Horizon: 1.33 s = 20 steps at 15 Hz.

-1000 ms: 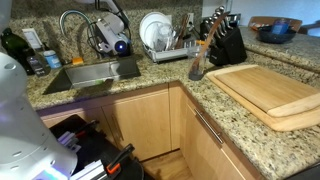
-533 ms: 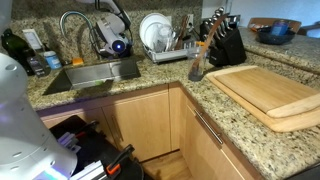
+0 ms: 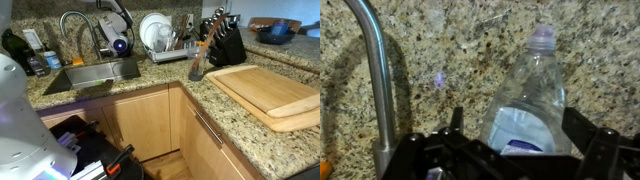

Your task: Move the dish soap to the right side of the counter

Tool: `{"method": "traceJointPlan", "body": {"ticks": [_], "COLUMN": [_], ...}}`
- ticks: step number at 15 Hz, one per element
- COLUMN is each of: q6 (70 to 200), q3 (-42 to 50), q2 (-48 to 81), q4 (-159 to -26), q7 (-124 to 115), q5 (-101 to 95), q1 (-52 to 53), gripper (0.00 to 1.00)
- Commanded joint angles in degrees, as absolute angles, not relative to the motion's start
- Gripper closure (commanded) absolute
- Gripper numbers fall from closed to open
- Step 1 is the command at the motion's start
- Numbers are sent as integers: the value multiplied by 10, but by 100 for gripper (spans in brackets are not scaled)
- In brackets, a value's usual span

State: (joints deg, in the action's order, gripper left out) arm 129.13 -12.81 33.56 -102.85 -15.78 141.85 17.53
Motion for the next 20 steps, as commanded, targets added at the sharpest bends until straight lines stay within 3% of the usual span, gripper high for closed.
{"method": "traceJointPlan", "body": {"ticks": [1,10,11,20], "q6": [1292,1296,1292,1297], "q3": [-134,-149,-151,-139], "q2": [336,400,371,395], "q4": [-1026,-907,-955,-905], "q7": [-152,-205,-206,-128], "q5": [1420,1408,1399,1420], "q1": [166,179,170,179], "gripper": [0,0,0,0]}}
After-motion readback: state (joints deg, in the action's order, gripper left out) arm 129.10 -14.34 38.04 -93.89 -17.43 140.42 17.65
